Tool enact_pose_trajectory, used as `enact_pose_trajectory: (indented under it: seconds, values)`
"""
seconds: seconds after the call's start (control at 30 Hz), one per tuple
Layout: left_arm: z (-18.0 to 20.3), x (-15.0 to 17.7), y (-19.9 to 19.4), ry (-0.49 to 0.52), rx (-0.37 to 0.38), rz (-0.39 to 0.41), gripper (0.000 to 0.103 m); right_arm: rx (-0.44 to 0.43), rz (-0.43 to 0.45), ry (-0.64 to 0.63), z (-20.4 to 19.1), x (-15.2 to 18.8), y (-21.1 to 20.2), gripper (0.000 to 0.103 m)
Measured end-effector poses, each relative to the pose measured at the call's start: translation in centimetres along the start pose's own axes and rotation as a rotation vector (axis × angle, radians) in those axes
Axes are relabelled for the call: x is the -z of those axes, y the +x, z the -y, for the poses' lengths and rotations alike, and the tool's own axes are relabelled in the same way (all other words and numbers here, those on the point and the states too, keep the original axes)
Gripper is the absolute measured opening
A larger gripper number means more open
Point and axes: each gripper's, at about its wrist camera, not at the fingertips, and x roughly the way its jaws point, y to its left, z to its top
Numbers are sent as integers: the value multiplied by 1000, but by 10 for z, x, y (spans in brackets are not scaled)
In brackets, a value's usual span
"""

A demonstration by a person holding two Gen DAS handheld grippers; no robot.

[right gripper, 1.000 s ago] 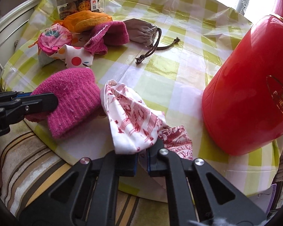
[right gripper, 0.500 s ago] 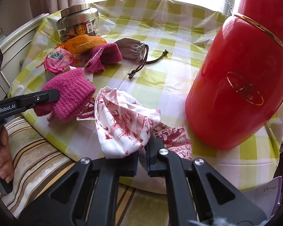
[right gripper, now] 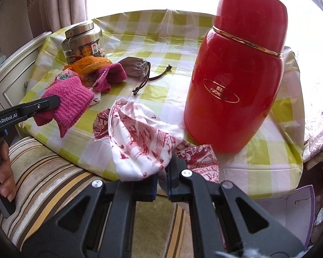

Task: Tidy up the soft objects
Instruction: 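Carry the glove and cloth over the white box and open both tools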

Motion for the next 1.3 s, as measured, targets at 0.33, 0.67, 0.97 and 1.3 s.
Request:
enact_pose_trajectory:
  seconds: [0.33, 0.67, 0.97, 1.3]
  values:
    - [45, 12, -17, 67, 69, -9, 12, 63, 19, 75, 33, 21, -39, 9]
    - [107, 31, -24, 167, 166, -53, 12, 152, 33, 173, 83, 49, -82, 9]
    - [165, 54, -29, 270, 260, -118, 12, 226, 40, 272, 127, 72, -116, 9]
    - [211, 75, -34, 354, 399, -182, 13, 326, 52, 344, 170, 90, -145, 13]
